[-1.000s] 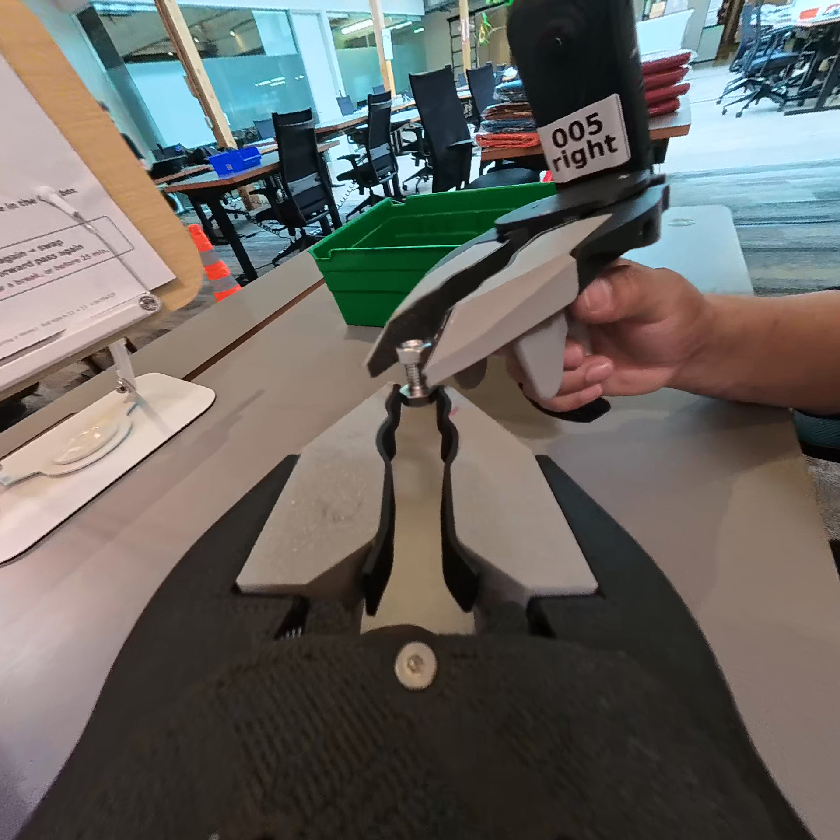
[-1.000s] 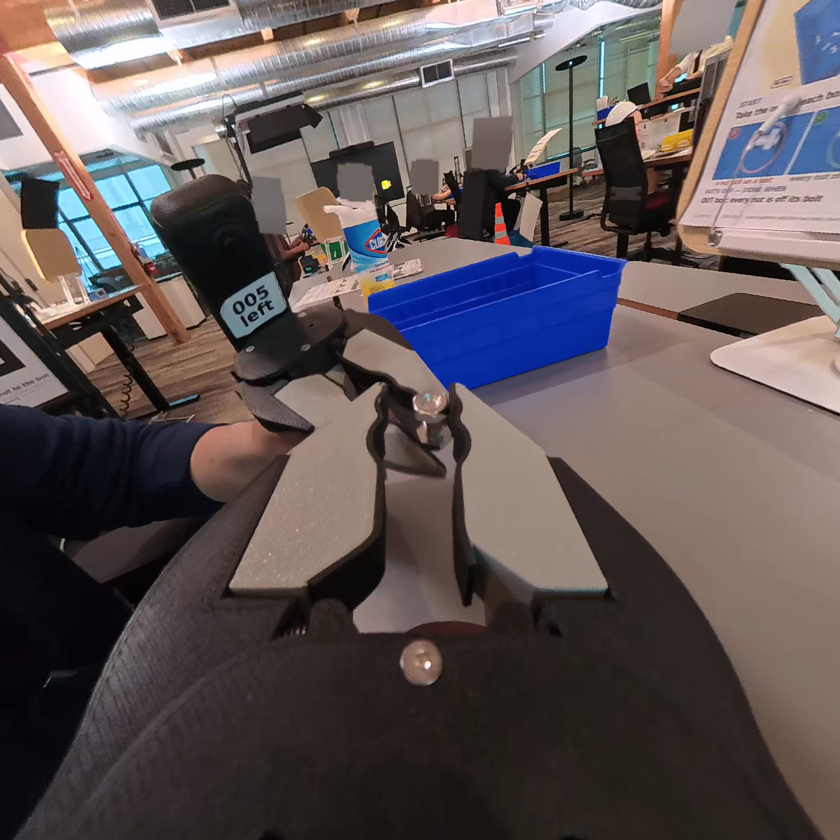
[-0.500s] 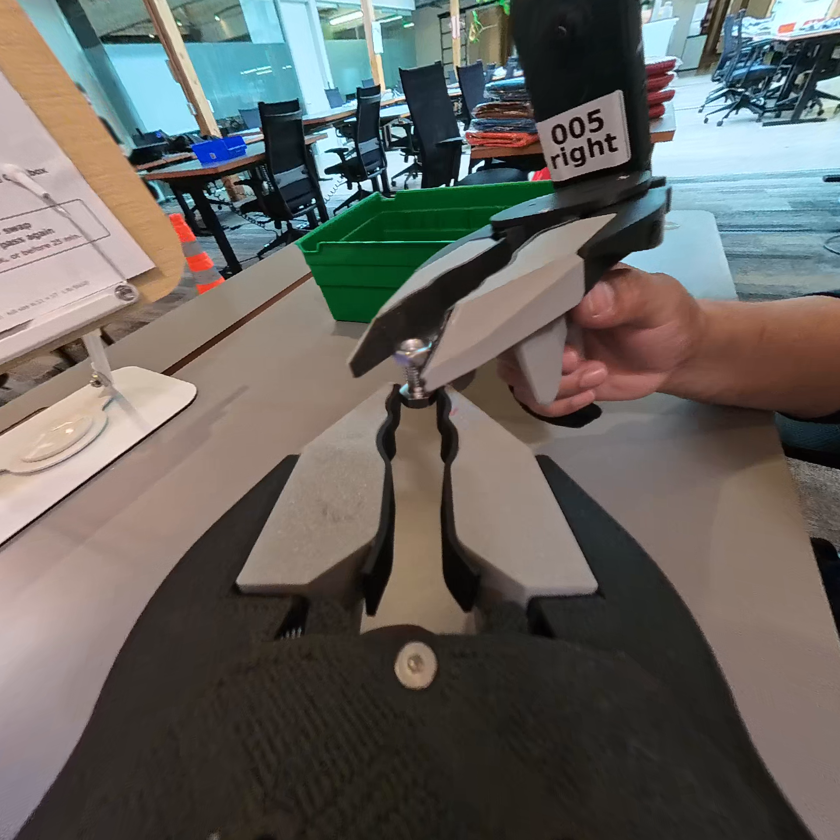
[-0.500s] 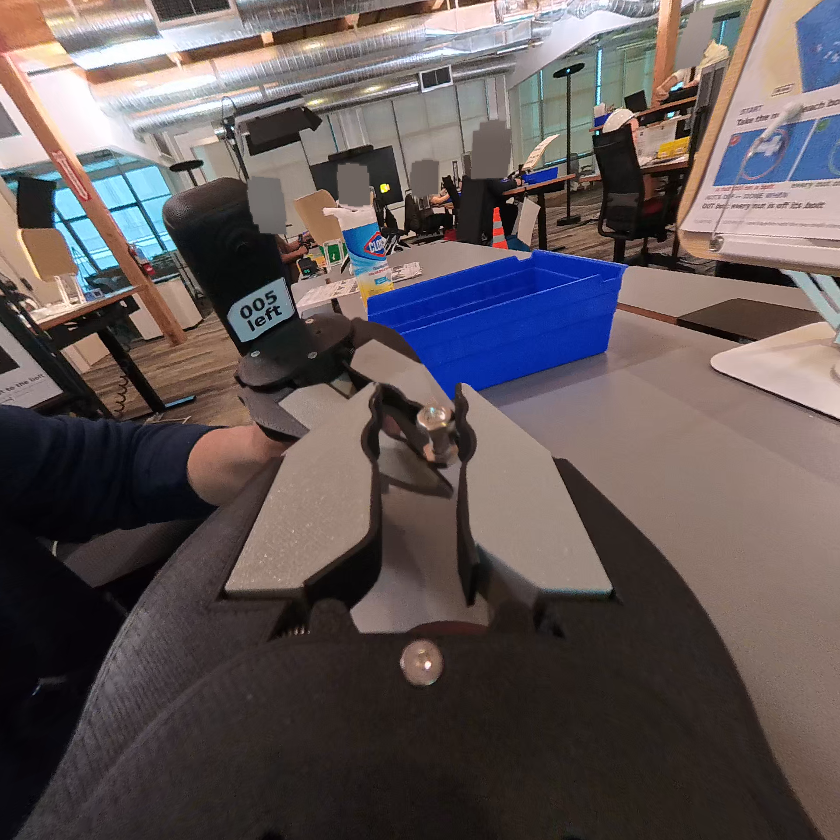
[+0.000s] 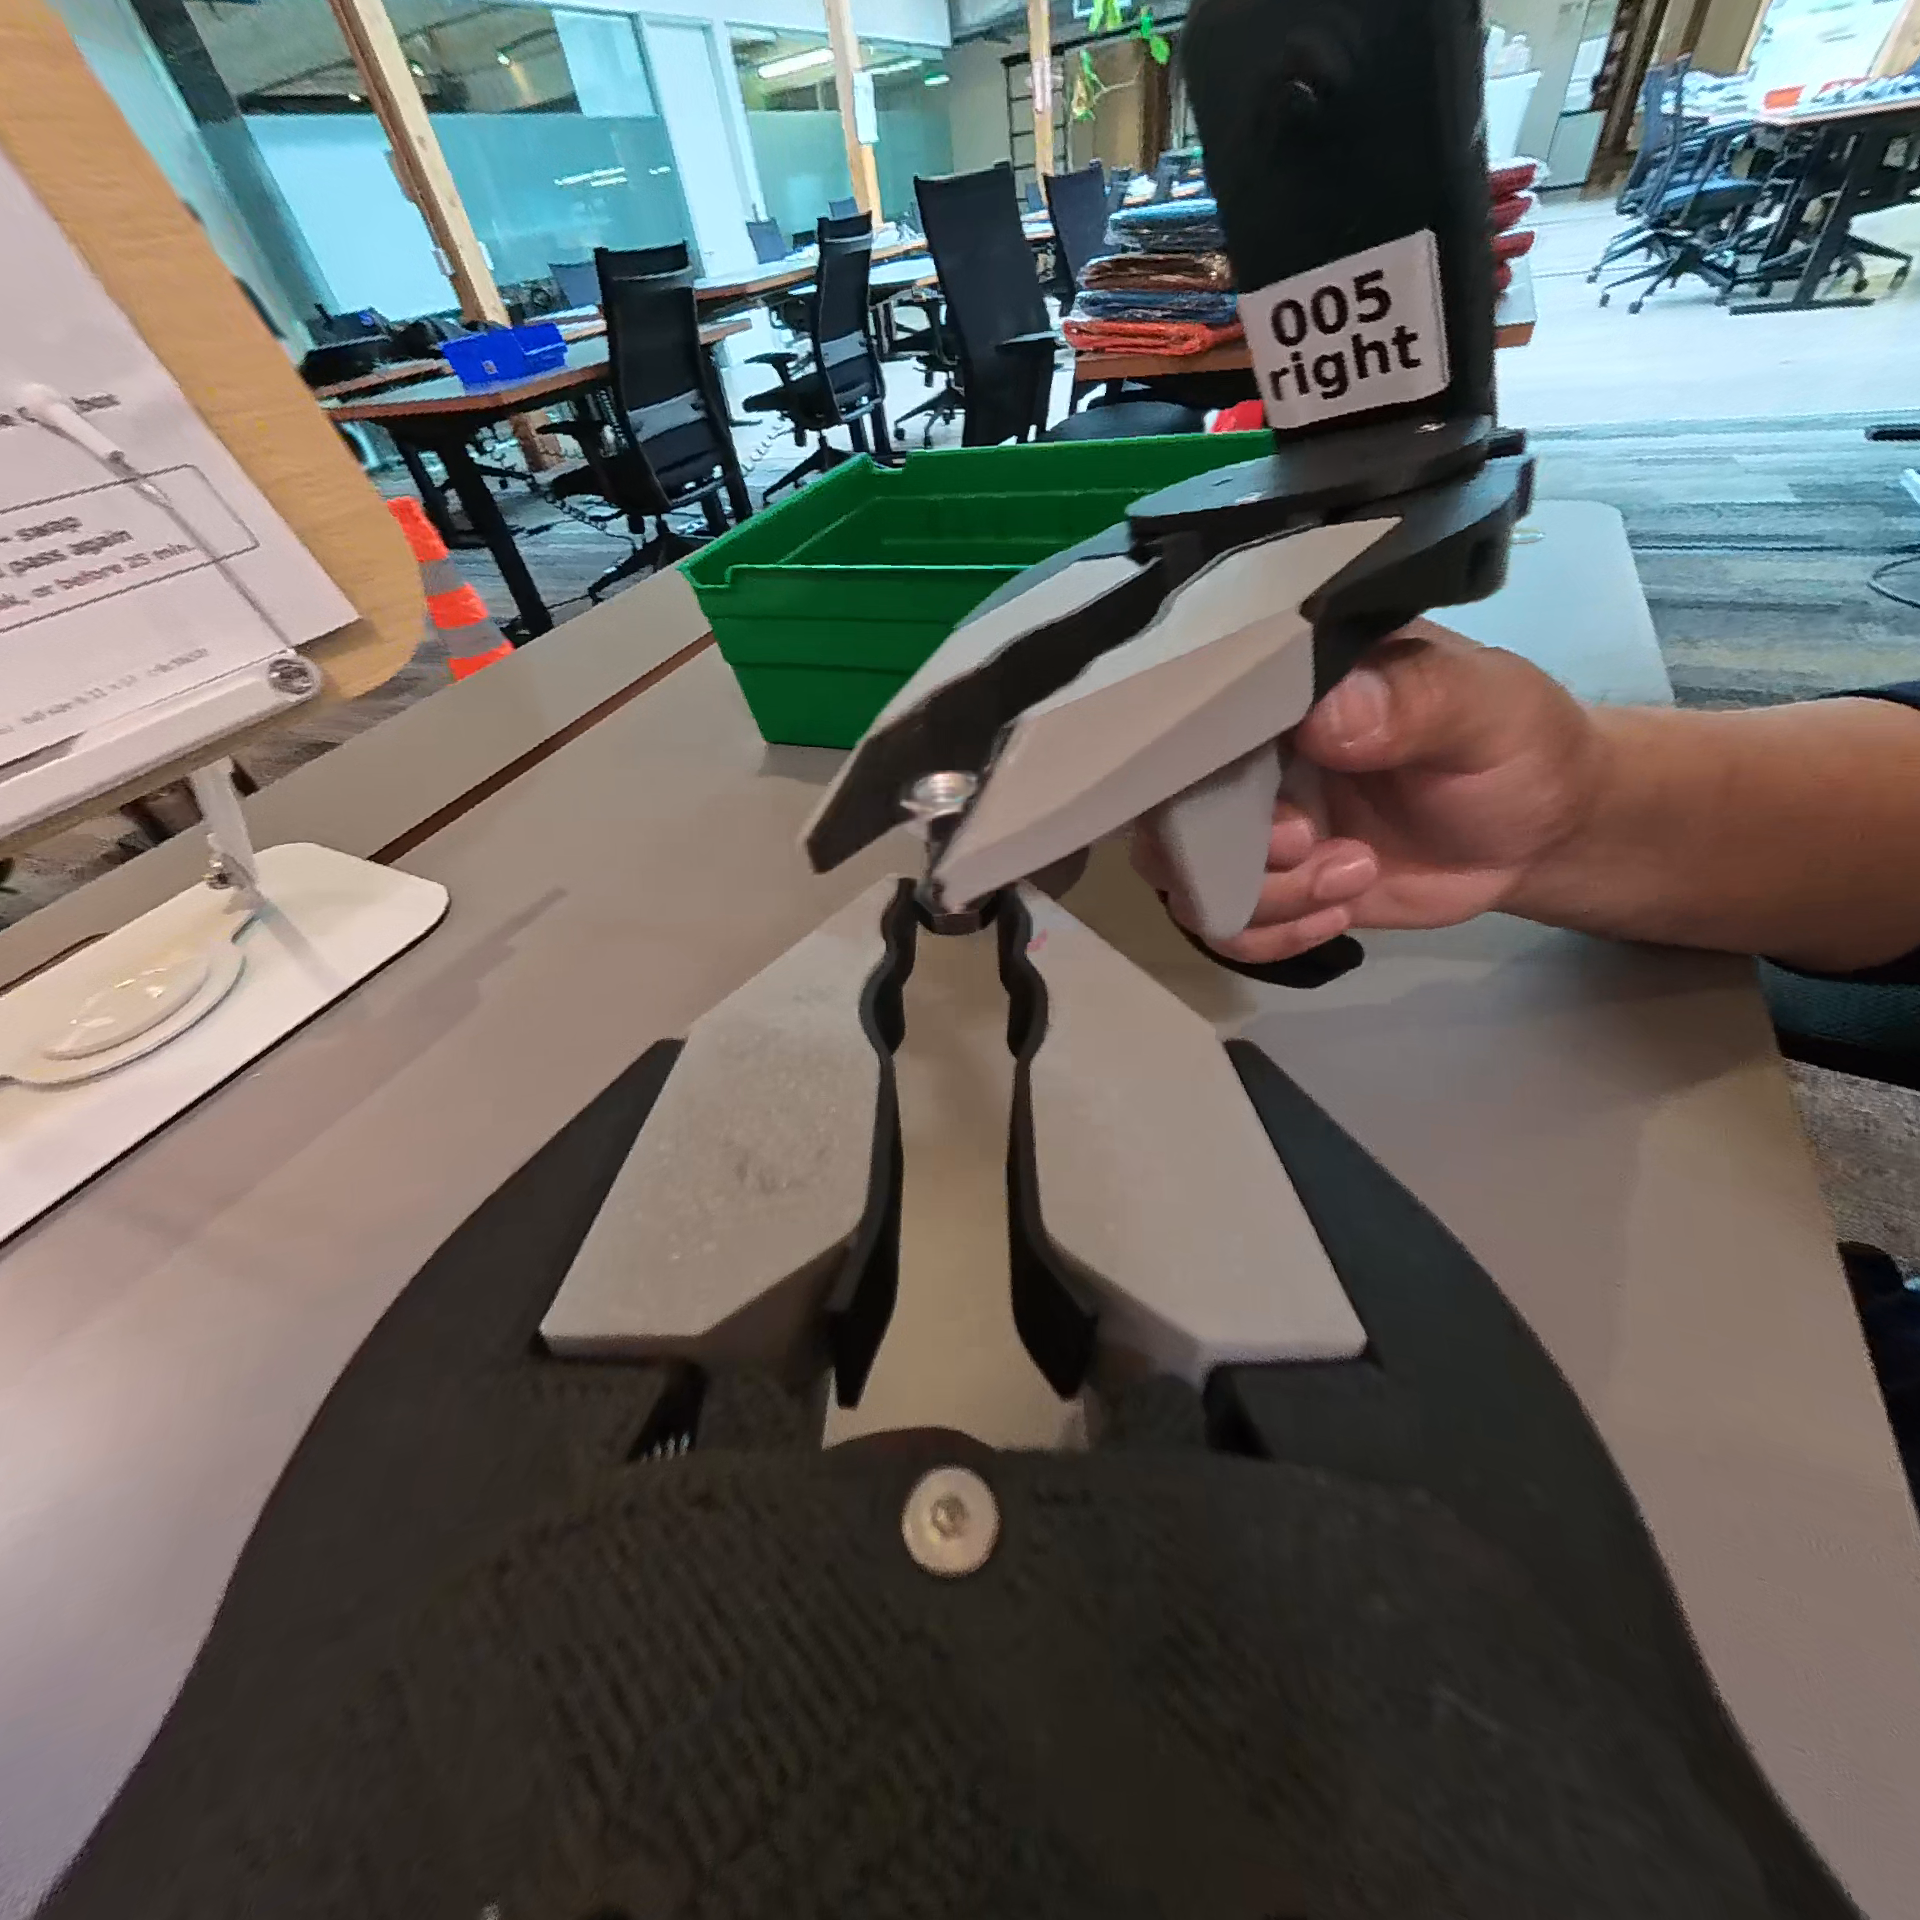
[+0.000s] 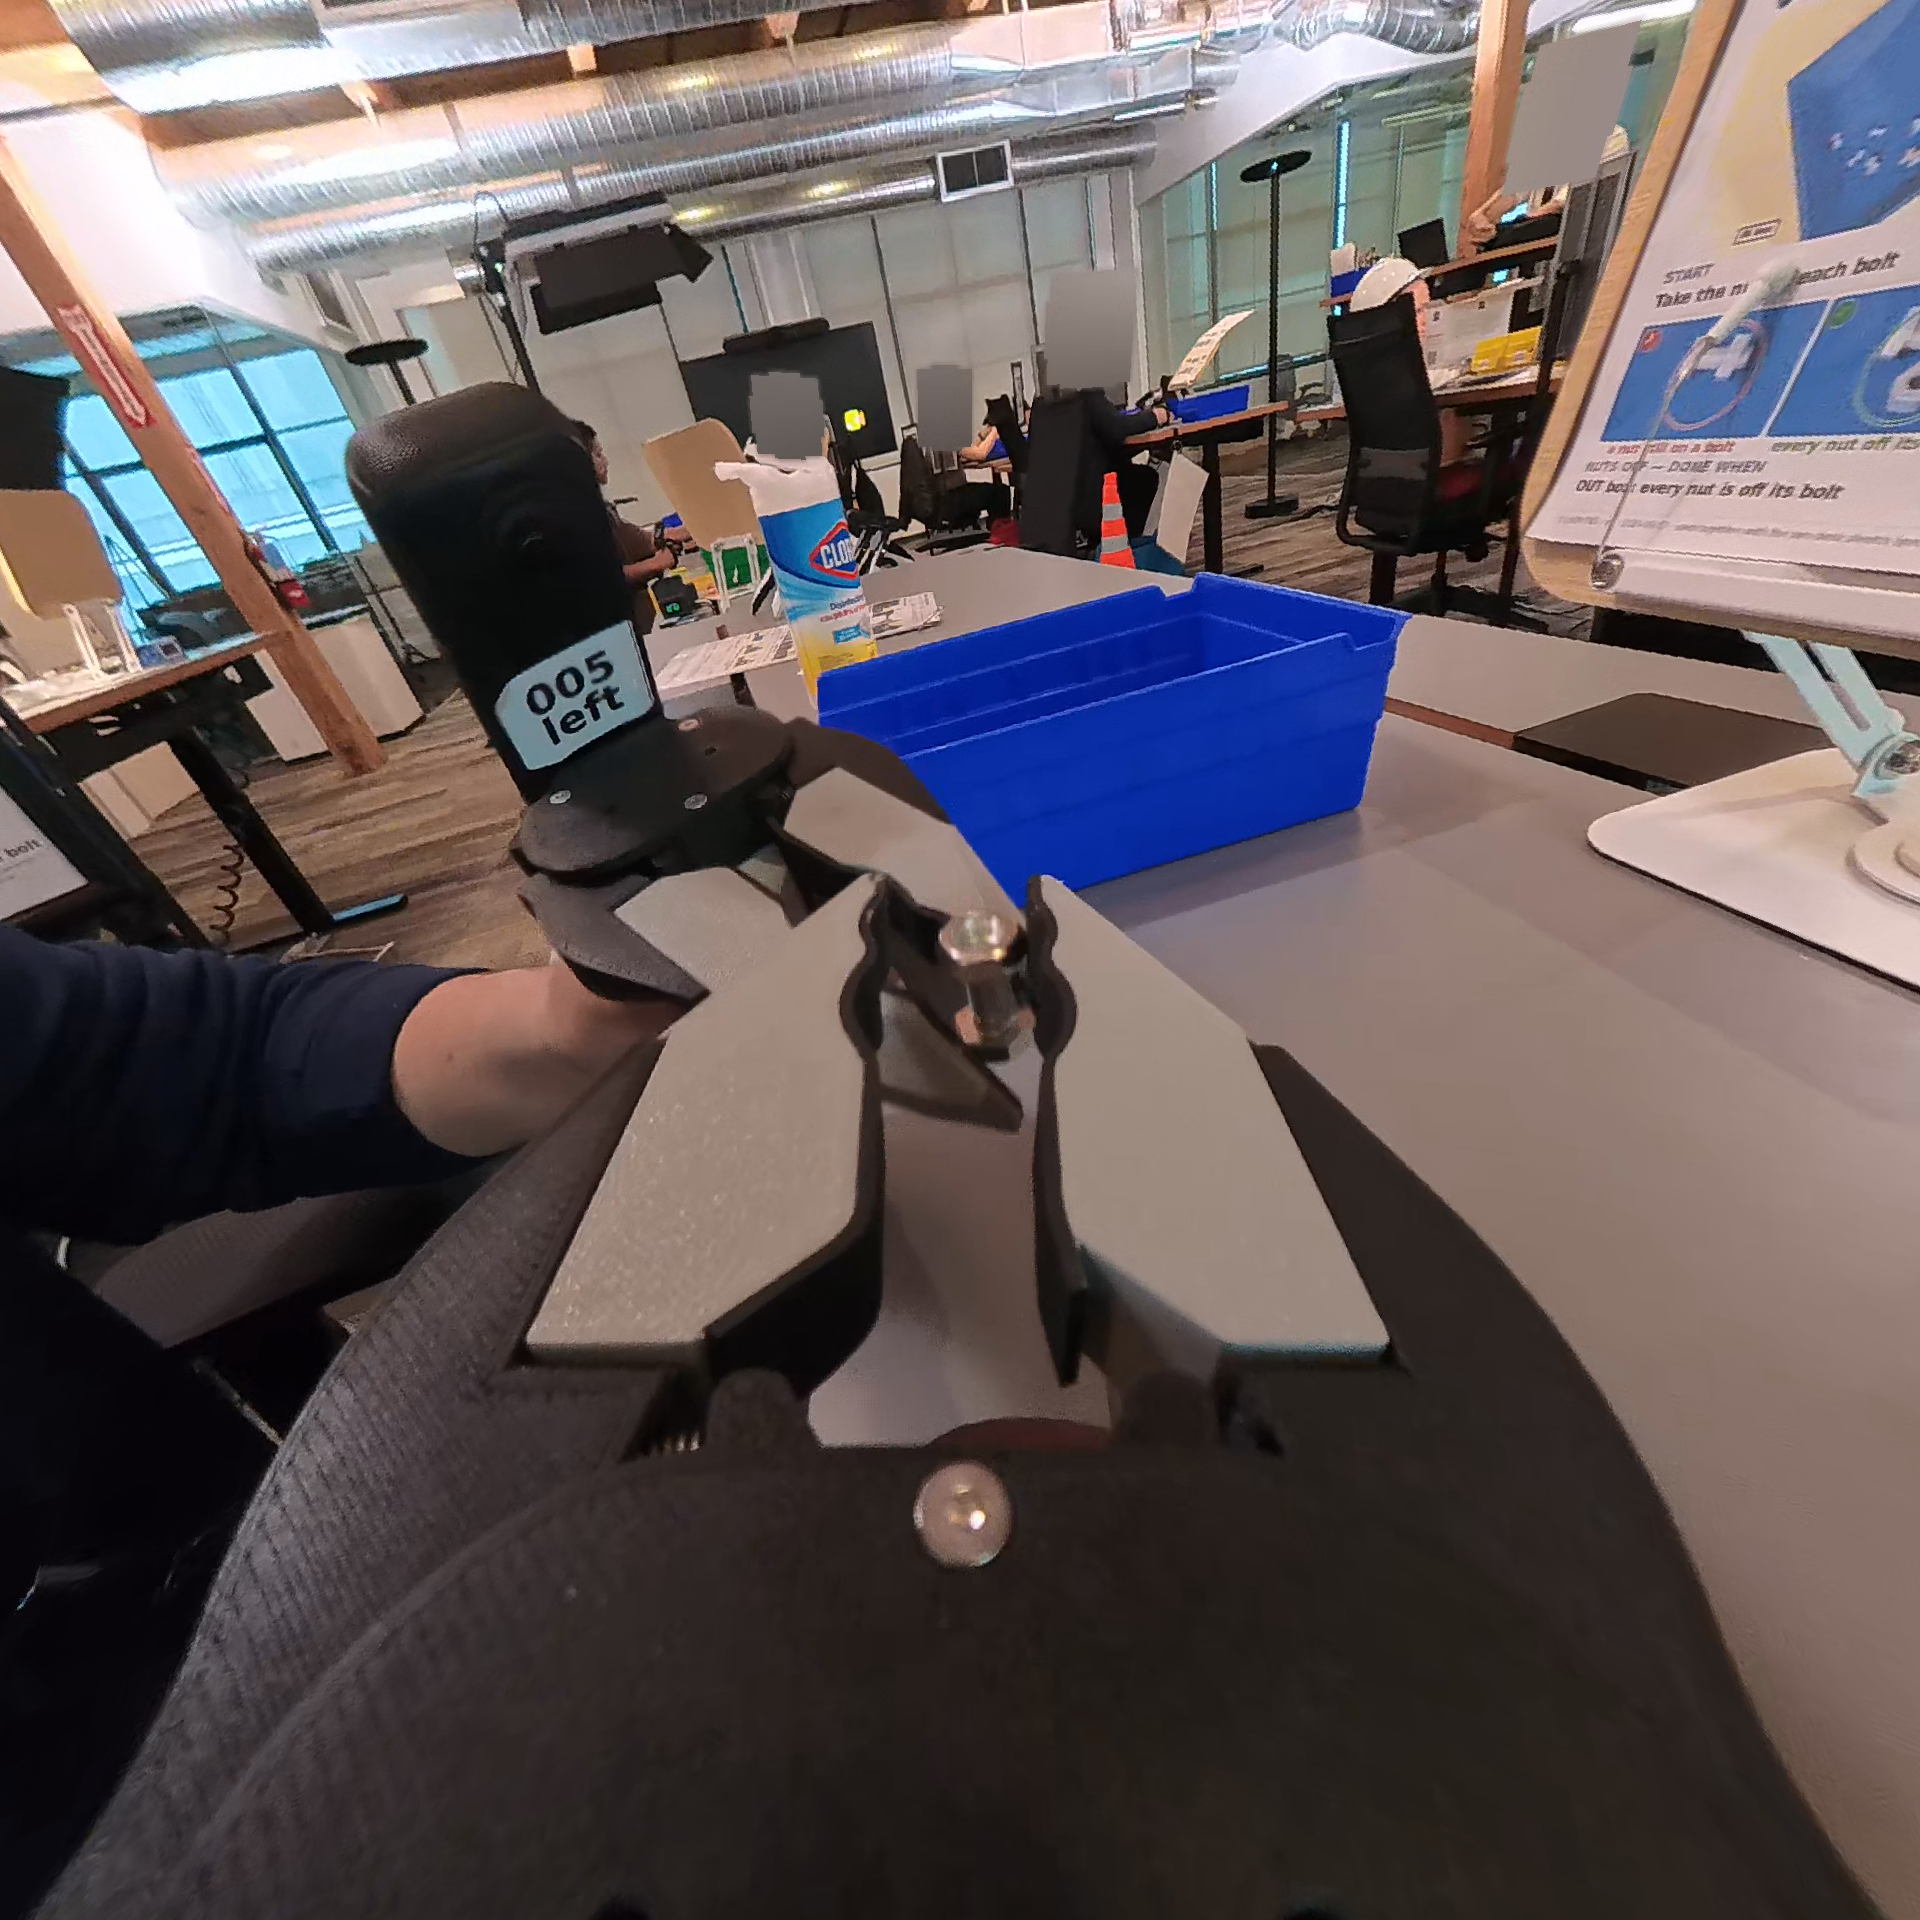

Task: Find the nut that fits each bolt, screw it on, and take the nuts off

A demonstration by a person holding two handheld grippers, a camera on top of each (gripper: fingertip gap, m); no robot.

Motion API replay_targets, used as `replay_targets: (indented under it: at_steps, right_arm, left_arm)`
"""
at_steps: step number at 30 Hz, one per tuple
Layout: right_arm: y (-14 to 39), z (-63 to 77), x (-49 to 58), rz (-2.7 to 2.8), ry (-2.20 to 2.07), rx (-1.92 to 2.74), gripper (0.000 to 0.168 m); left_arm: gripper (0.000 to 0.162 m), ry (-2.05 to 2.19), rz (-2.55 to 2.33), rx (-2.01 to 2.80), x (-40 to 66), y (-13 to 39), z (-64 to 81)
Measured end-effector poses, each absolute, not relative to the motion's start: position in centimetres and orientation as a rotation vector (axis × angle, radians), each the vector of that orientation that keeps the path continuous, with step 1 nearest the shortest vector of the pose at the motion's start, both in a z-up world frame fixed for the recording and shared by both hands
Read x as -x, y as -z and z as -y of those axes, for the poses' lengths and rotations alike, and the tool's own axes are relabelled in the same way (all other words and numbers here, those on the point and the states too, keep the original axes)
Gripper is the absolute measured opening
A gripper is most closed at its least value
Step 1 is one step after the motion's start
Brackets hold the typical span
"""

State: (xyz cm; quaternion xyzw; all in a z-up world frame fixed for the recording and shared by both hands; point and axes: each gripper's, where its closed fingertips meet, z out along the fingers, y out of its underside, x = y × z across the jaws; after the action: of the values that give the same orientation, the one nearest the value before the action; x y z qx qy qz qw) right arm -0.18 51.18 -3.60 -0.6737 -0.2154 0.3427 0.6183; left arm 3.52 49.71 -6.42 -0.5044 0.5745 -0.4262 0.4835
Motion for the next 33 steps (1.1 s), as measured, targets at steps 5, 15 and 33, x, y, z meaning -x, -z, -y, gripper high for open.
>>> replay_targets:
  at_steps: [5,15,33]
  right_arm:
    - [3.7,-51.4,-0.6,0.480,-0.763,1.560,0.022]
    - [3.6,-51.5,-0.9,0.480,-0.704,1.559,0.020]
    - [1.4,-51.2,-2.6,0.421,-0.706,1.482,0.012]
  left_arm:
    - [0.013,1.010,-1.402,1.228,-3.5,6.5,-49.9]
    - [0.014,0.992,-1.342,1.252,-2.6,5.7,-51.5]
    - [0.014,1.132,-1.401,1.267,-3.4,6.5,-49.7]
